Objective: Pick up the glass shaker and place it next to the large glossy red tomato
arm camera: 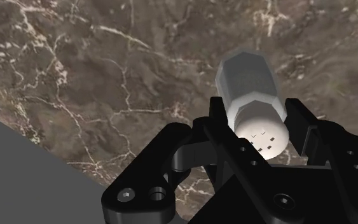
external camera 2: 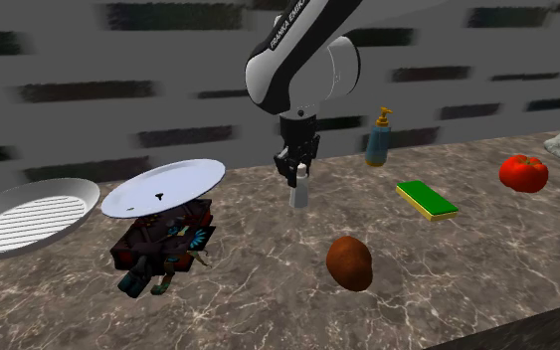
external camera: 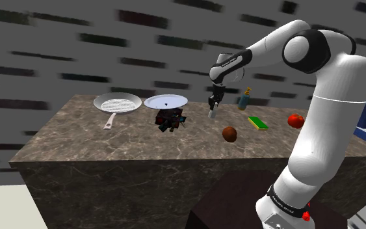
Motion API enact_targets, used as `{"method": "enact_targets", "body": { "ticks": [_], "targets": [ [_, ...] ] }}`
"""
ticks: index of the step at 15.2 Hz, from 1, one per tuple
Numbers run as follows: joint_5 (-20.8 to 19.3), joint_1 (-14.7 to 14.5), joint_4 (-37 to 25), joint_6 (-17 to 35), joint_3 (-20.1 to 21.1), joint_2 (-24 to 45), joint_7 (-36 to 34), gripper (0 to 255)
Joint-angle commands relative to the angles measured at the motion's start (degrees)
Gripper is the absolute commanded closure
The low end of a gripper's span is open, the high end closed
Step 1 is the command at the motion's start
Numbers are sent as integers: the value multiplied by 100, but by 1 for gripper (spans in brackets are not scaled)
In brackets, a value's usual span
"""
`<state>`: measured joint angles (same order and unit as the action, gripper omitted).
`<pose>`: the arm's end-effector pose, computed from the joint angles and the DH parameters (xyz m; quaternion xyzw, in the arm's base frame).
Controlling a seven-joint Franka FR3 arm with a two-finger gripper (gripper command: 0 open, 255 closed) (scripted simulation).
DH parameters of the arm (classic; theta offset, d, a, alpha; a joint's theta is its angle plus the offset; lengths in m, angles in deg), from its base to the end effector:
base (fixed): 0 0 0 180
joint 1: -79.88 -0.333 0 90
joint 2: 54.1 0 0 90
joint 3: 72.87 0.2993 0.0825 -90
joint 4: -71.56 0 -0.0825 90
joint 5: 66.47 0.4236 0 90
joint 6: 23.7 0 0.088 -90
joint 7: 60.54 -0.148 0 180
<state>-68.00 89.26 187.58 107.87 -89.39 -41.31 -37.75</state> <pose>0.5609 -0.2738 0.2676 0.9986 -0.0143 0.0087 0.0496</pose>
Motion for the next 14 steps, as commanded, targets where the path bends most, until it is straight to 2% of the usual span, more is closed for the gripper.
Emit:
{"method": "enact_targets", "body": {
  "ticks": [1, 14],
  "targets": [
    [0, 0, 2, 1, 0, 1, 0, 255],
    [-130, -42, -465, -912, -29, -461, -34, 255]
  ]
}}
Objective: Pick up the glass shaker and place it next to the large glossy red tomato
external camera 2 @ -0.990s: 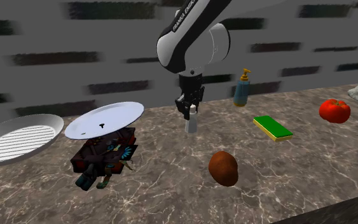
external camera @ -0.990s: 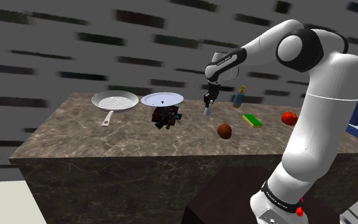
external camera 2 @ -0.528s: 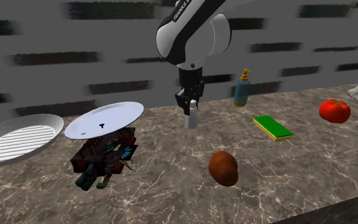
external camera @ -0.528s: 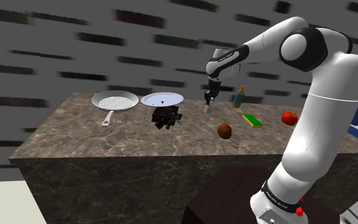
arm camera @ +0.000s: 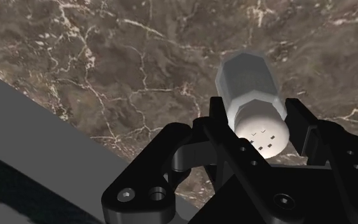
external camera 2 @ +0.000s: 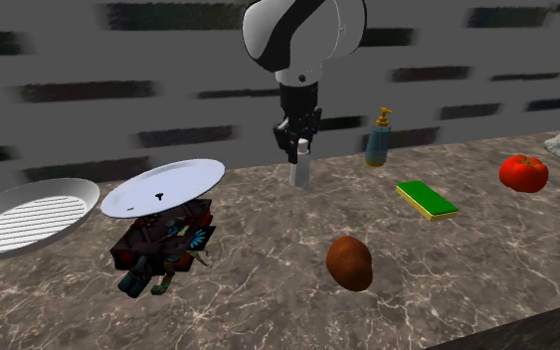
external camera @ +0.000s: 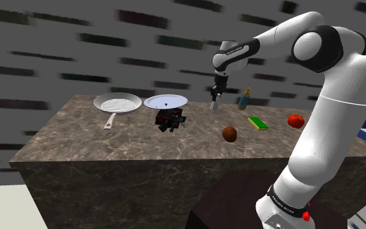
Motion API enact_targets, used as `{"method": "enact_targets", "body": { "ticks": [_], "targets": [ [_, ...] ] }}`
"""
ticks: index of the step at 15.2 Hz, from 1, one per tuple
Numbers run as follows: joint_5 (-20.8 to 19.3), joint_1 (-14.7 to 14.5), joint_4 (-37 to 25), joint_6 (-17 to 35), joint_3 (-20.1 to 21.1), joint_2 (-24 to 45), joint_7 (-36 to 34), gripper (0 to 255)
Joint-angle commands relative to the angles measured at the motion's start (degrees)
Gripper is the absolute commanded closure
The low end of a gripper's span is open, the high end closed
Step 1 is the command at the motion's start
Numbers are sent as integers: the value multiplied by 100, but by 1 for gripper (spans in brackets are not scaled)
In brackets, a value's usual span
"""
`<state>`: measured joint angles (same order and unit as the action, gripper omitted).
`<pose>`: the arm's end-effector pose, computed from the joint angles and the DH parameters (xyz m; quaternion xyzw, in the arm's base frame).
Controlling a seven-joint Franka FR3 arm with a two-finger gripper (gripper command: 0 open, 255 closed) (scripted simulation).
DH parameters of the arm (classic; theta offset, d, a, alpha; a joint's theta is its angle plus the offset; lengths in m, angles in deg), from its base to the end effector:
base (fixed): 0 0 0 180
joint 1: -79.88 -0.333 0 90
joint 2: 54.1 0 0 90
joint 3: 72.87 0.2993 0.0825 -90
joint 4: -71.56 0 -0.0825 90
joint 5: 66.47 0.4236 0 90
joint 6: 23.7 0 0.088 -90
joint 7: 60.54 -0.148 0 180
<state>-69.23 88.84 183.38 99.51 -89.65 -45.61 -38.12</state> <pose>0.5655 -0.2745 0.3351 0.9986 -0.0142 0.0087 0.0496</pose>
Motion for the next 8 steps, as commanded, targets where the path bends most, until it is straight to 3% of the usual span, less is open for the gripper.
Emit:
{"method": "enact_targets", "body": {
  "ticks": [1, 8],
  "targets": [
    [-14, -3, -89, -148, -3, -59, 2, 255],
    [-53, -16, -439, -654, -6, -222, 5, 255]
  ]
}}
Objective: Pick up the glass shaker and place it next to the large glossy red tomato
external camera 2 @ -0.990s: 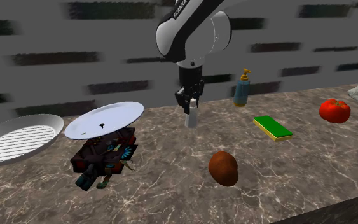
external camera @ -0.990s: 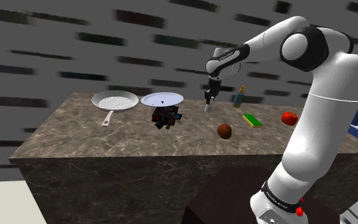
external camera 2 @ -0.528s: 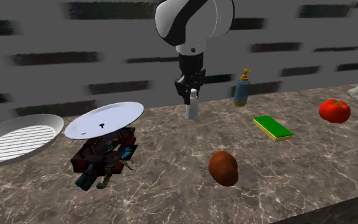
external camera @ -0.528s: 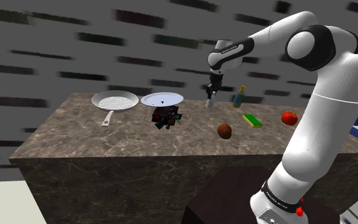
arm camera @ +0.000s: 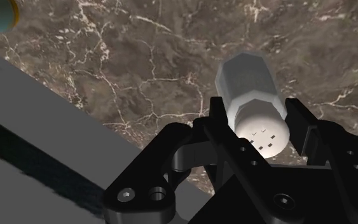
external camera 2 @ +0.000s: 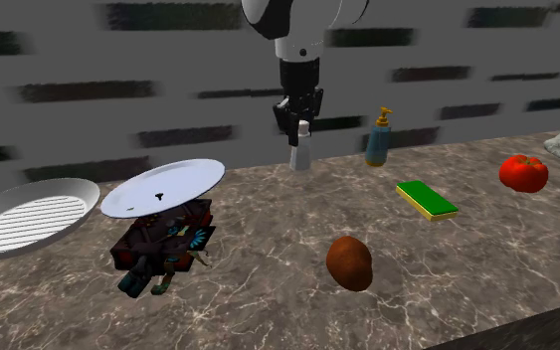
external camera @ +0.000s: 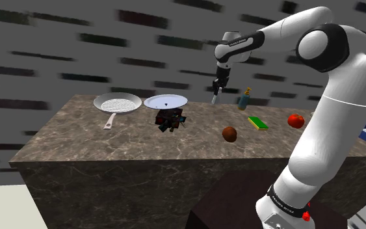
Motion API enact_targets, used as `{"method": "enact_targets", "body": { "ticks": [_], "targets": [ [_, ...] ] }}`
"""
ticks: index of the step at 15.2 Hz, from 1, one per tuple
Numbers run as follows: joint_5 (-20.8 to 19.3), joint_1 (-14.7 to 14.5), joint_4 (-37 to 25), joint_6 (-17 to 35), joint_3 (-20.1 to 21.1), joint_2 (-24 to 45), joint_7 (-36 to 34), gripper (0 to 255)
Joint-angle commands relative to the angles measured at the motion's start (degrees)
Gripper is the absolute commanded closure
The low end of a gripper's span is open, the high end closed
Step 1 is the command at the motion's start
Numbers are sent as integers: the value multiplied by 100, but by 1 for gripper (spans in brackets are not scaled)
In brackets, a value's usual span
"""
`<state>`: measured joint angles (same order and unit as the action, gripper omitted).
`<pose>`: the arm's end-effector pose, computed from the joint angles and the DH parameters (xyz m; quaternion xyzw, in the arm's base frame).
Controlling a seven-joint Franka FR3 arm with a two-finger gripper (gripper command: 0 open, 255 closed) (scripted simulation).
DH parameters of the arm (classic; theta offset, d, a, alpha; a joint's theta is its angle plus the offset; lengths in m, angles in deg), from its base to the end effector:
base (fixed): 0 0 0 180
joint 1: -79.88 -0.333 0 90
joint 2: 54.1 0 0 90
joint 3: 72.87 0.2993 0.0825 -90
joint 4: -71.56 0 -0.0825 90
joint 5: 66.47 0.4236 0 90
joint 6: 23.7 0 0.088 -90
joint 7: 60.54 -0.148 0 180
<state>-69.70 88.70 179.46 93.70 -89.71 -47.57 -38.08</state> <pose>0.5679 -0.2755 0.3810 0.9986 -0.0143 0.0087 0.0497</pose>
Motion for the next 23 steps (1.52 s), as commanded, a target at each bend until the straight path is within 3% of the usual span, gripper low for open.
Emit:
{"method": "enact_targets", "body": {
  "ticks": [1, 14, 23],
  "targets": [
    [-10, -3, -102, -146, 0, -44, 3, 255],
    [-29, -13, -886, -1053, 0, -173, 42, 255],
    [-177, 515, -114, -820, -516, -822, 1041, 255]
  ]
}}
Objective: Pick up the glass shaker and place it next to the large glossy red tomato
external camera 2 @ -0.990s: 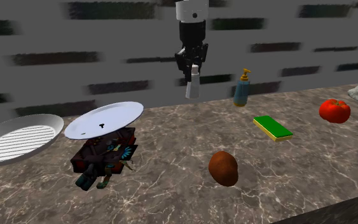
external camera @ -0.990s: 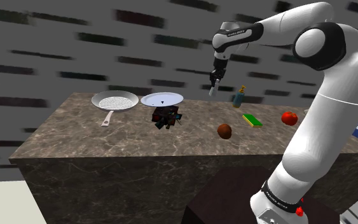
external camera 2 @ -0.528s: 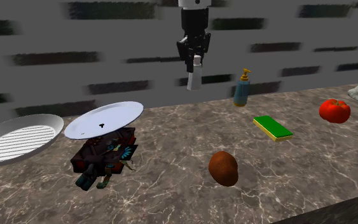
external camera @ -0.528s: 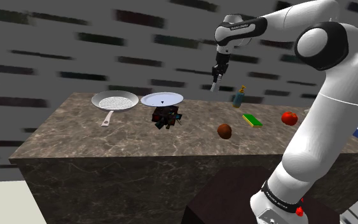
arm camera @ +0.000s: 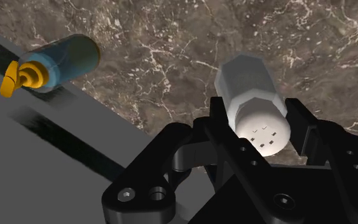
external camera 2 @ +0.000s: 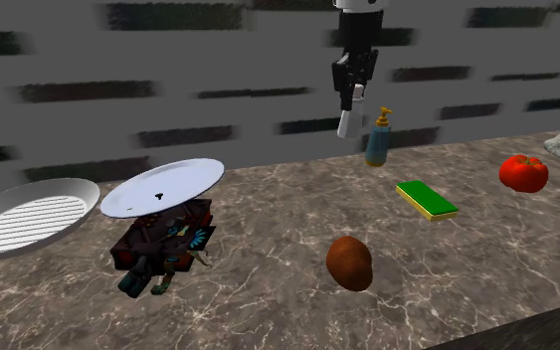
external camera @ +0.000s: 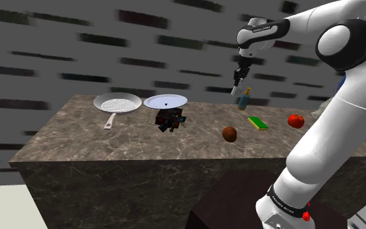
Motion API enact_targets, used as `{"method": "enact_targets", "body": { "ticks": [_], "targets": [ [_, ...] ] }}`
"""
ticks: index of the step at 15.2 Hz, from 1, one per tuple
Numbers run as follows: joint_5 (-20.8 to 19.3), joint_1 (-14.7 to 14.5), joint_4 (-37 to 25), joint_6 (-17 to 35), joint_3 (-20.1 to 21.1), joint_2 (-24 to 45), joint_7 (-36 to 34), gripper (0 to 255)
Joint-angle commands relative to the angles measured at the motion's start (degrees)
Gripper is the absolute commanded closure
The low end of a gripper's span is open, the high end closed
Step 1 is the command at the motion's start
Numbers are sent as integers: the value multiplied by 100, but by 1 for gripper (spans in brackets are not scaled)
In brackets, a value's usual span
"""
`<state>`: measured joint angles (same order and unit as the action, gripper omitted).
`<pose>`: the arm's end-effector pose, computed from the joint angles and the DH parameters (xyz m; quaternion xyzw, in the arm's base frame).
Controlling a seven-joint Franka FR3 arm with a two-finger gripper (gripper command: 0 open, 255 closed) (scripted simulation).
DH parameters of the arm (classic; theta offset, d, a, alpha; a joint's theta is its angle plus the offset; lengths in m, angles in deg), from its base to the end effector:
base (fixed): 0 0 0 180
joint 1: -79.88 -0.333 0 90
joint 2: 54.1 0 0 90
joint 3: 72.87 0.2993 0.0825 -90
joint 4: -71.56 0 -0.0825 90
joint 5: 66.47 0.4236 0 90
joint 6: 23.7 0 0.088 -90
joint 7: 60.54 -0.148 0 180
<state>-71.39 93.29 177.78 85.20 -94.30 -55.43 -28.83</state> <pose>0.4901 -0.3541 0.4629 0.9986 -0.0149 0.0084 0.0496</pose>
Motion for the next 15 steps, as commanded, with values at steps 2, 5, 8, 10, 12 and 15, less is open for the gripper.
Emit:
{"method": "enact_targets", "body": {
  "ticks": [2, 5, 8, 10, 12, 15],
  "targets": [
    [-30, 178, 148, 64, -187, -123, 360, 255],
    [-48, 363, 240, 105, -392, -211, 742, 255],
    [-44, 550, 272, 136, -607, -246, 1144, 255],
    [-25, 675, 261, 152, -756, -238, 1424, 255],
    [9, 803, 223, 163, -908, -204, 1714, 255],
    [97, 996, 117, 172, -1143, -102, 2170, 255]
  ]
}}
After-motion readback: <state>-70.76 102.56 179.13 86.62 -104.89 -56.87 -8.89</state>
